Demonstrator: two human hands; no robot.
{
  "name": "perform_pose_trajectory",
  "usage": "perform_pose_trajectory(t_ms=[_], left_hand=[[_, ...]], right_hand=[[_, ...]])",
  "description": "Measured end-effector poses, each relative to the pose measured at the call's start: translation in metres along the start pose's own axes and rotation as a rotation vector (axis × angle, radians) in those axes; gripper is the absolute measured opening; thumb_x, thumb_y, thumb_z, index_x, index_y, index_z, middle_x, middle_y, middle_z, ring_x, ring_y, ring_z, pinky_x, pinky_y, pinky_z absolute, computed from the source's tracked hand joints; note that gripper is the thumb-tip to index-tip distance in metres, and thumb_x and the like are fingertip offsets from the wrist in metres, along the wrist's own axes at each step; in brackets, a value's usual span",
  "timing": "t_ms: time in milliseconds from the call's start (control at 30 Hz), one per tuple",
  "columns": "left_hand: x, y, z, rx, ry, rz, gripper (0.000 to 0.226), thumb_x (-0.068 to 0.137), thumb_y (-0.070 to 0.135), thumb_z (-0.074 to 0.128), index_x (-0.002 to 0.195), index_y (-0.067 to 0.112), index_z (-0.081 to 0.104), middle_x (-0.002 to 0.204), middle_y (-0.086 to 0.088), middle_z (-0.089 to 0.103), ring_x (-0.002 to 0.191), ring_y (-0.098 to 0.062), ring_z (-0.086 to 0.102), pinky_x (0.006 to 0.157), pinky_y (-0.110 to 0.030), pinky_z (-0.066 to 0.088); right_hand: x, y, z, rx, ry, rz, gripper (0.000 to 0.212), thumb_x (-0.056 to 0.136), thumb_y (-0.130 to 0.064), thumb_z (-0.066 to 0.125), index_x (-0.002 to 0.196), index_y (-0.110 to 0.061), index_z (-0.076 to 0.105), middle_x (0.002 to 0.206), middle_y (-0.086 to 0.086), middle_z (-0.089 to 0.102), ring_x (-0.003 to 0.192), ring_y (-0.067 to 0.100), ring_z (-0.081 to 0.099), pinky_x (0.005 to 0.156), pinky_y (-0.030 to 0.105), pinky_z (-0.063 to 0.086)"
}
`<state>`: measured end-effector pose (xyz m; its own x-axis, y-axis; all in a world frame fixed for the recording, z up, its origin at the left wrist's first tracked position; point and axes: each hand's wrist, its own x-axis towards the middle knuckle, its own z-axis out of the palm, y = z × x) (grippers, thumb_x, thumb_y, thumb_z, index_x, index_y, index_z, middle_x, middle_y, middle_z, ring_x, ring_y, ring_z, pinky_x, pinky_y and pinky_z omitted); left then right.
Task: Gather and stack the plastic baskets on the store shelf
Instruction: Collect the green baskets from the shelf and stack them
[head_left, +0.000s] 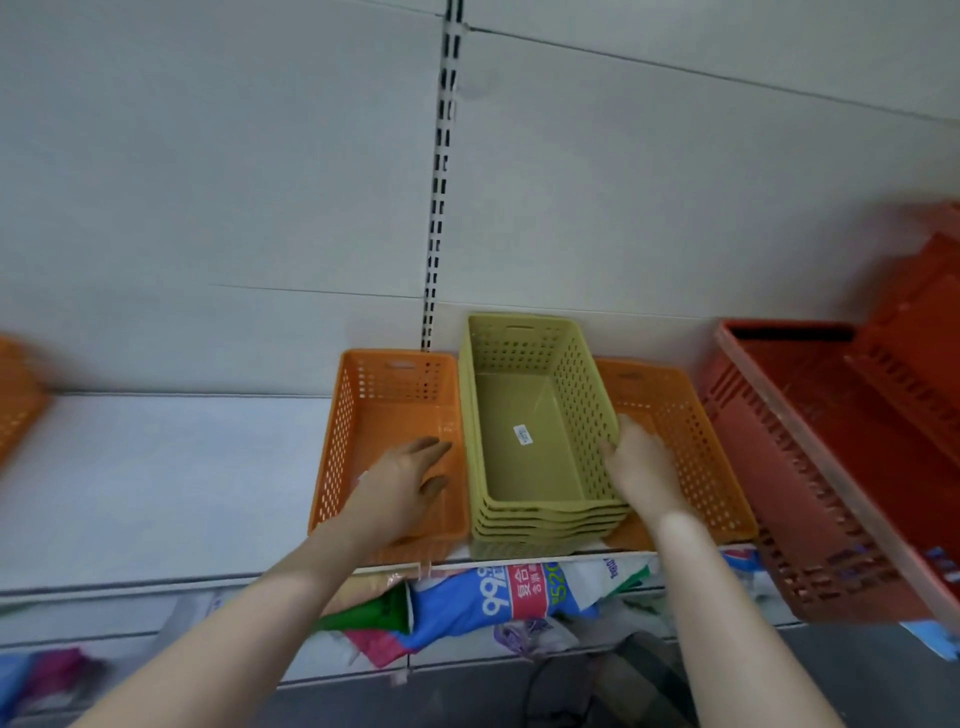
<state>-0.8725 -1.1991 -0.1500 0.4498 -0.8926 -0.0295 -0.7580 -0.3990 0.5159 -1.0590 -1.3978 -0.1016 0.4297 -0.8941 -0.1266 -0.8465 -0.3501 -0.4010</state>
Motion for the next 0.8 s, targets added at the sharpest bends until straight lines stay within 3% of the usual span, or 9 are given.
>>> perform_pose_trajectory(t_ms=[133,233,300,400,467,567,633,800], left_hand=[[-0.021,-0.038,-0.015,-0.001,0.115,-0.114,0.047,0.090,0.021,0.063,0.136,0.014,0.056,0.140,-0.011,0.056,0.125,-0.030,0.054,0.103,-0.034,0.041],[-0.047,-0.065,-0.032,-0.004,0.205,-0.180,0.042,0.089,0.018,0.063,0.131,0.013,0.061,0.135,-0.009,0.060,0.120,-0.029,0.059,0.098,-0.034,0.046],[-0.070,-0.081,-0.044,0.002,0.259,-0.215,0.040,0.090,0.019,0.062,0.130,0.016,0.062,0.134,-0.005,0.061,0.120,-0.025,0.059,0.098,-0.032,0.045],[-0.111,-0.107,-0.061,-0.020,0.330,-0.299,0.037,0.093,0.023,0.060,0.130,0.020,0.062,0.133,-0.001,0.062,0.118,-0.024,0.060,0.096,-0.031,0.045],[-0.145,-0.129,-0.072,-0.075,0.378,-0.380,0.035,0.094,0.024,0.058,0.129,0.022,0.062,0.132,0.001,0.062,0.118,-0.022,0.060,0.095,-0.031,0.045],[-0.203,-0.165,-0.089,-0.220,0.510,-0.510,0.032,0.093,0.020,0.060,0.124,0.024,0.065,0.122,0.003,0.066,0.104,-0.019,0.065,0.089,-0.032,0.050],[-0.244,-0.191,-0.103,-0.274,0.563,-0.603,0.032,0.092,0.019,0.060,0.123,0.025,0.066,0.117,0.002,0.068,0.096,-0.017,0.066,0.088,-0.035,0.052],[-0.346,-0.255,-0.140,-0.315,0.723,-0.757,0.030,0.091,0.017,0.061,0.119,0.023,0.068,0.112,0.006,0.070,0.096,-0.013,0.066,0.089,-0.034,0.052]], right_hand=[[-0.007,-0.012,-0.001,-0.124,0.091,-0.052,0.035,0.092,-0.009,0.053,0.127,-0.012,0.050,0.118,0.018,0.065,0.110,0.039,0.060,0.086,0.042,0.048],[-0.015,-0.043,0.005,-0.155,0.283,-0.245,0.050,0.086,-0.004,0.058,0.136,-0.005,0.049,0.132,0.022,0.056,0.127,0.042,0.046,0.104,0.047,0.041],[-0.027,-0.074,0.015,-0.091,0.379,-0.401,0.047,0.087,-0.006,0.060,0.134,-0.002,0.053,0.132,0.023,0.058,0.128,0.042,0.046,0.111,0.047,0.037],[-0.060,-0.128,0.041,0.075,0.394,-0.572,0.038,0.091,-0.006,0.056,0.128,-0.004,0.059,0.128,0.018,0.063,0.124,0.037,0.052,0.108,0.040,0.036],[-0.089,-0.163,0.072,0.154,0.338,-0.670,0.034,0.094,-0.011,0.051,0.125,-0.006,0.062,0.125,0.015,0.065,0.119,0.035,0.056,0.103,0.035,0.036],[-0.138,-0.210,0.127,0.273,0.124,-0.765,0.035,0.096,-0.018,0.046,0.124,-0.008,0.063,0.125,0.011,0.065,0.116,0.032,0.059,0.100,0.029,0.036],[-0.174,-0.240,0.163,0.306,-0.013,-0.797,0.033,0.097,-0.020,0.047,0.124,-0.010,0.063,0.124,0.008,0.066,0.114,0.028,0.061,0.098,0.032,0.042],[-0.261,-0.323,0.242,0.342,-0.231,-0.852,0.045,0.094,-0.034,0.038,0.122,-0.012,0.065,0.115,0.006,0.070,0.103,0.025,0.066,0.087,0.032,0.048]])
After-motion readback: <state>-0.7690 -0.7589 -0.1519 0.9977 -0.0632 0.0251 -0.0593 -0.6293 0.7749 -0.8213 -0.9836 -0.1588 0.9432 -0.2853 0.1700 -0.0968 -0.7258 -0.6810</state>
